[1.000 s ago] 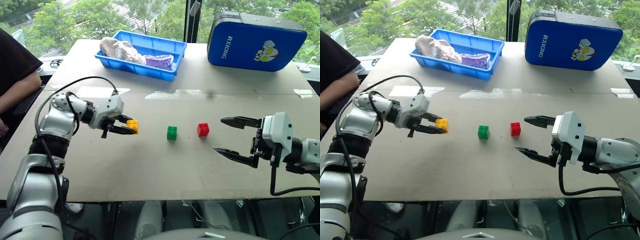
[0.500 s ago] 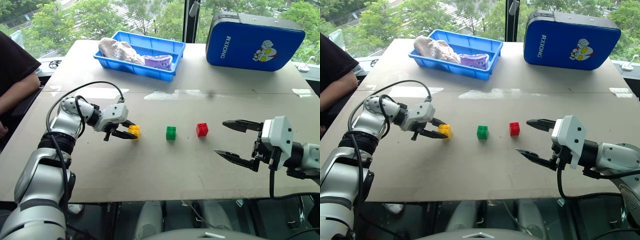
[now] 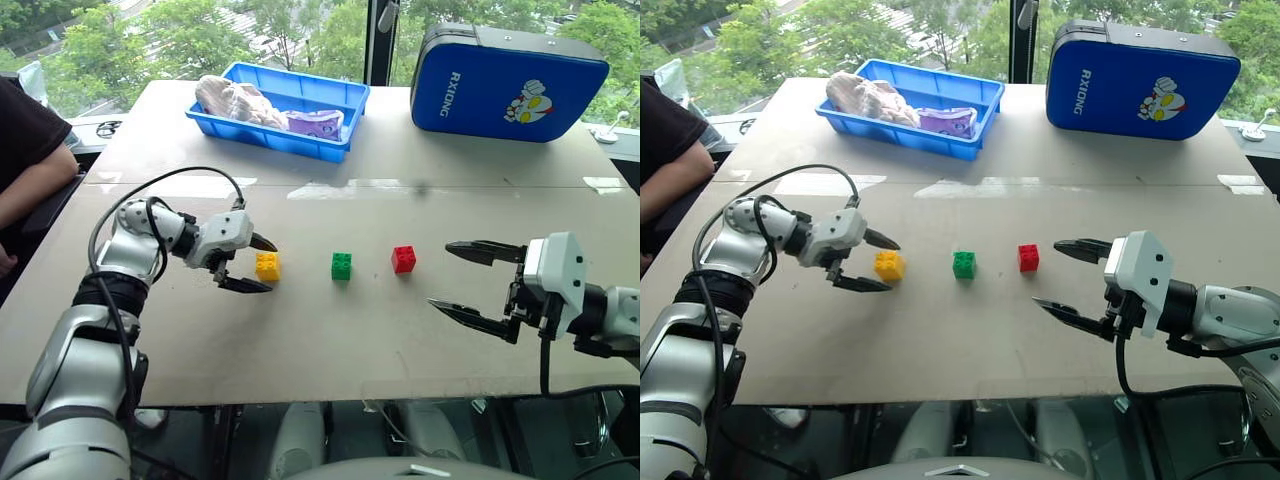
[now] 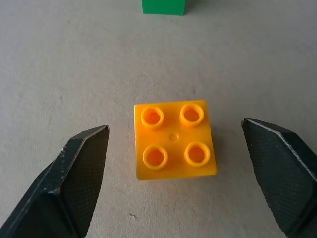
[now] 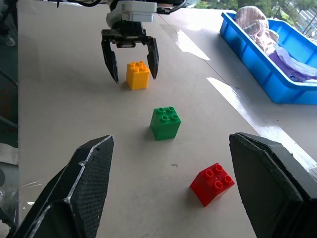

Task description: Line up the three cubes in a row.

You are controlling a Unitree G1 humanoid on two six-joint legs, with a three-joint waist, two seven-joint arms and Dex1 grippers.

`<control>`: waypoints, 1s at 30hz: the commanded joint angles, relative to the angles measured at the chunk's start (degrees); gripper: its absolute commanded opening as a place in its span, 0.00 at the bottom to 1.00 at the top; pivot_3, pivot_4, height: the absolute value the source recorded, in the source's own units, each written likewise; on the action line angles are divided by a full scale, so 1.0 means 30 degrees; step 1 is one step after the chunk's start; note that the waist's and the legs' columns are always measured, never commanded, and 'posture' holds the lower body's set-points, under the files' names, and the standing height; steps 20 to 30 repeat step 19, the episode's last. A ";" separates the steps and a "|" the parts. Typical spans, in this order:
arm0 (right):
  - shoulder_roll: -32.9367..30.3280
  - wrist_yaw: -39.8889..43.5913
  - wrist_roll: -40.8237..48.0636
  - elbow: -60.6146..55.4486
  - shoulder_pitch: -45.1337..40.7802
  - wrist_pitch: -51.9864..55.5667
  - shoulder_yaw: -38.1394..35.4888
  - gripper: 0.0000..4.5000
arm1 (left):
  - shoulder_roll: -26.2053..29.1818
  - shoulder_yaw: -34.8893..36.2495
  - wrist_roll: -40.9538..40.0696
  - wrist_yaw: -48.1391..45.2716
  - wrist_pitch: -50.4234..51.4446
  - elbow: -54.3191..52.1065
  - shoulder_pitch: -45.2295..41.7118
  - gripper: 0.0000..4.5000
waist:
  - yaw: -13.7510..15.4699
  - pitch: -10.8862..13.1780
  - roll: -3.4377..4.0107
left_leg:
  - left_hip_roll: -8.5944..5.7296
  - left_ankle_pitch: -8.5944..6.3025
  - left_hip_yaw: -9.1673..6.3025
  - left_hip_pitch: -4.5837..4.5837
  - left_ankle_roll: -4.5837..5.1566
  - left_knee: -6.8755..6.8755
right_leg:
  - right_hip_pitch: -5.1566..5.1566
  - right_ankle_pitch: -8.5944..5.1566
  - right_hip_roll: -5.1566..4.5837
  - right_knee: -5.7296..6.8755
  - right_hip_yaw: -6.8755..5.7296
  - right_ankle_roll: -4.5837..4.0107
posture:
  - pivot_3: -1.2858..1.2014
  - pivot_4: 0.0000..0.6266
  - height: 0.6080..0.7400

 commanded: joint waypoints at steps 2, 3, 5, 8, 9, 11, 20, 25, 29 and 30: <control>-0.0248 0.0044 -0.0177 -0.0186 0.0908 -0.0044 -0.1037 0.85 | 0.1304 0.2764 -0.1886 0.1369 0.2969 -0.4036 0.2333 0.98 | 0.0027 0.0000 0.0001 | 0.0015 0.0000 -0.0004 0.0000 -0.0001 0.0000 | -0.0004 0.0000 -0.0003 0.0007 -0.0002 0.0000 | 0.52 0.24 1.00; -0.0277 0.0088 -0.0268 -0.0126 0.1315 -0.0020 -0.1300 0.85 | 0.1661 0.3556 -0.2418 0.1838 0.3872 -0.5487 0.3488 0.98 | 0.0025 0.0000 0.0000 | 0.0018 0.0000 -0.0003 0.0000 -0.0001 0.0000 | -0.0004 0.0000 -0.0005 0.0007 0.0000 0.0000 | 0.52 0.24 1.00; -0.0250 0.0261 -0.0595 -0.0063 0.2724 -0.0080 -0.2115 0.85 | 0.2301 0.5899 -0.3955 0.3281 0.6509 -0.9244 0.6771 0.98 | -0.0063 -0.0001 0.0005 | 0.0032 0.0000 -0.0002 0.0007 -0.0002 0.0000 | -0.0001 -0.0001 -0.0024 0.0008 0.0000 0.0003 | 0.52 0.24 1.00; -0.0201 0.0848 -0.1363 0.0151 0.5353 -0.0424 -0.3569 0.85 | 0.2137 0.9335 -0.5756 0.6426 1.0645 -1.4581 1.1300 0.98 | -0.0041 0.0000 0.0009 | 0.0049 -0.0001 0.0014 0.0024 -0.0003 -0.0012 | -0.0003 -0.0005 -0.0059 0.0003 -0.0002 0.0011 | 0.52 0.24 1.00; -0.0193 0.1085 -0.1570 0.0324 0.5996 -0.0580 -0.3965 0.85 | 0.1907 1.0045 -0.6228 0.7343 1.1767 -1.5899 1.2235 0.98 | 0.0009 0.0001 0.0010 | 0.0048 -0.0001 0.0013 0.0015 -0.0004 -0.0013 | -0.0007 -0.0035 -0.0066 0.0003 -0.0007 0.0060 | 0.52 0.24 1.00; -0.0117 0.1531 -0.1882 0.0716 0.7173 -0.0812 -0.4827 0.85 | 0.1122 1.1714 -0.6971 0.8879 1.3282 -1.8471 1.4798 0.98 | 0.0100 0.0003 0.0016 | 0.0048 0.0000 -0.0005 0.0035 -0.0005 -0.0013 | 0.0017 -0.0049 -0.0082 0.0002 -0.0030 0.0080 | 0.52 0.24 1.00; 0.0080 0.3208 -0.3117 0.2920 0.9432 -0.2154 -0.6757 0.85 | -0.2190 1.4910 -0.8503 1.2383 1.5260 -2.3459 2.1140 0.98 | 0.0049 -0.0034 0.0077 | 0.0034 -0.0053 0.0005 0.0187 -0.0094 -0.0027 | 0.0106 -0.0055 -0.0229 -0.0010 -0.0099 0.0080 | 0.52 0.24 1.00; 0.0080 0.3208 -0.3117 0.2920 0.9432 -0.2154 -0.6757 0.85 | -0.2190 1.4910 -0.8503 1.2383 1.5260 -2.3459 2.1140 0.98 | 0.0049 -0.0034 0.0077 | 0.0034 -0.0053 0.0005 0.0187 -0.0094 -0.0027 | 0.0106 -0.0055 -0.0229 -0.0010 -0.0099 0.0080 | 0.52 0.24 1.00; 0.0080 0.3208 -0.3117 0.2920 0.9432 -0.2154 -0.6757 0.85 | -0.2190 1.4910 -0.8503 1.2383 1.5260 -2.3459 2.1140 0.98 | 0.0049 -0.0034 0.0077 | 0.0034 -0.0053 0.0005 0.0187 -0.0094 -0.0027 | 0.0106 -0.0055 -0.0229 -0.0010 -0.0099 0.0080 | 0.52 0.24 1.00; 0.0080 0.3208 -0.3117 0.2920 0.9432 -0.2154 -0.6757 0.85 | -0.2190 1.4910 -0.8503 1.2383 1.5260 -2.3459 2.1140 0.98 | 0.0049 -0.0034 0.0077 | 0.0034 -0.0053 0.0005 0.0187 -0.0094 -0.0027 | 0.0106 -0.0055 -0.0229 -0.0010 -0.0099 0.0080 | 0.52 0.24 1.00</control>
